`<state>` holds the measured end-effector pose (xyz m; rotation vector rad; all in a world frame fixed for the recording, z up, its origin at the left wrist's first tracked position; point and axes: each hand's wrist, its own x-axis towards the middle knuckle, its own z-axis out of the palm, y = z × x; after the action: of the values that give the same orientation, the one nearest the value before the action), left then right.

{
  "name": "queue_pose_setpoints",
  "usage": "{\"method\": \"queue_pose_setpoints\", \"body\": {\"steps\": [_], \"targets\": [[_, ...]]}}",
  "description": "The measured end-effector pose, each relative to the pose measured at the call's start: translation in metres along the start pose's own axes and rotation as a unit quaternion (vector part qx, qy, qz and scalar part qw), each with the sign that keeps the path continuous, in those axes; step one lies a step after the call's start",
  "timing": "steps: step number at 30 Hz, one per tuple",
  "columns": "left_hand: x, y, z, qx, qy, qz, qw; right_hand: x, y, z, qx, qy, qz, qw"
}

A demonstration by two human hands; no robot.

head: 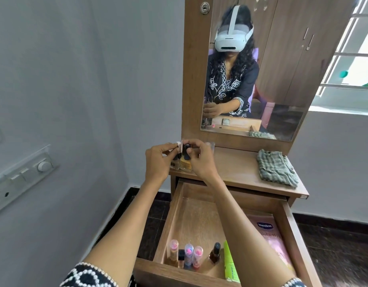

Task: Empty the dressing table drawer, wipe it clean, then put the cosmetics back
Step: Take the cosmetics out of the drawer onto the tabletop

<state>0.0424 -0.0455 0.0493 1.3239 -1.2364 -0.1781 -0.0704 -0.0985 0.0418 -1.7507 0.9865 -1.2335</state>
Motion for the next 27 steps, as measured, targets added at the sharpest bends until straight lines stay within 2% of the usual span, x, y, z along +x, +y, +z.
{"method": "queue_pose_setpoints", "body": {"steps": [13,27], "targets": [[0.005,-0.017,0.005,-0.007,0.032,-0.028,0.999,0.0,0.006,0.002,-0.013,-0.001,-0.011,1.0],[-0.007,-0.03,0.013,-0.05,0.013,-0.079,0.996,-0.007,0.002,-0.006,-0.02,-0.03,0.009,0.999]]}}
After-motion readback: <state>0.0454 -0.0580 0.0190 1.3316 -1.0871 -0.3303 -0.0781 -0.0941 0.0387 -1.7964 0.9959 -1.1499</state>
